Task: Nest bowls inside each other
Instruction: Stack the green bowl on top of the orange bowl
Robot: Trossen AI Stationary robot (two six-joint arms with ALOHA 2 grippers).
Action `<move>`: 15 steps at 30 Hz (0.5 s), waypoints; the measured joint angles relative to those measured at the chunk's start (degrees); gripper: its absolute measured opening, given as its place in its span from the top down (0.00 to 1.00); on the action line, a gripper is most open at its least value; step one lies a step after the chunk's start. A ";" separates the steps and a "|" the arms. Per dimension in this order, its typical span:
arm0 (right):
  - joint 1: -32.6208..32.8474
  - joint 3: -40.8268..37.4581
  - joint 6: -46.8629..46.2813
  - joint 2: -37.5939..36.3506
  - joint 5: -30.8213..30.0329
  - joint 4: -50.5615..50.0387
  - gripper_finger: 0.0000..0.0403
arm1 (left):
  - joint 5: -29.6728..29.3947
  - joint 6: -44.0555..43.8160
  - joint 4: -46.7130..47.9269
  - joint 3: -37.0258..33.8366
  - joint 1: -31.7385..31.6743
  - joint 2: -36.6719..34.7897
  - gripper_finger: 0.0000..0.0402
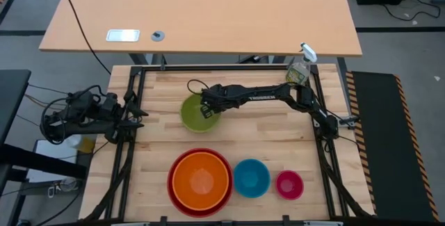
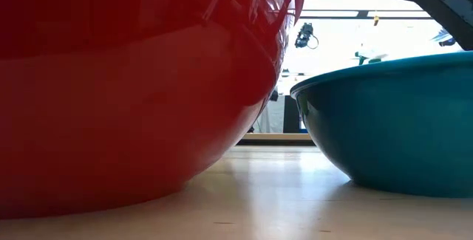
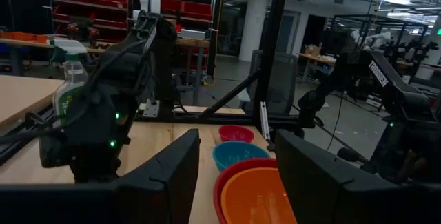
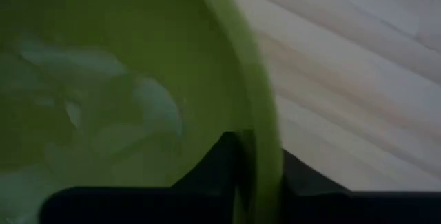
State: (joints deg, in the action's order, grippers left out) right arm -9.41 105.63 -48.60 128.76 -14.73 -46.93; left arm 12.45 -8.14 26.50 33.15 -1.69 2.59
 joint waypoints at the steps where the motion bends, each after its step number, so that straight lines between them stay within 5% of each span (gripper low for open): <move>1: 0.00 0.46 0.21 -0.18 0.12 -0.39 0.92 | 0.00 0.00 0.00 0.00 0.00 0.00 0.52; 15: 3.97 26.81 5.05 0.34 -1.30 -29.35 0.94 | -0.04 0.00 1.15 0.00 0.00 0.00 0.52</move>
State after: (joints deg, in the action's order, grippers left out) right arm -5.44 132.44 -43.55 129.10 -16.03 -76.28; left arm 12.40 -8.14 27.65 33.15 -1.69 2.59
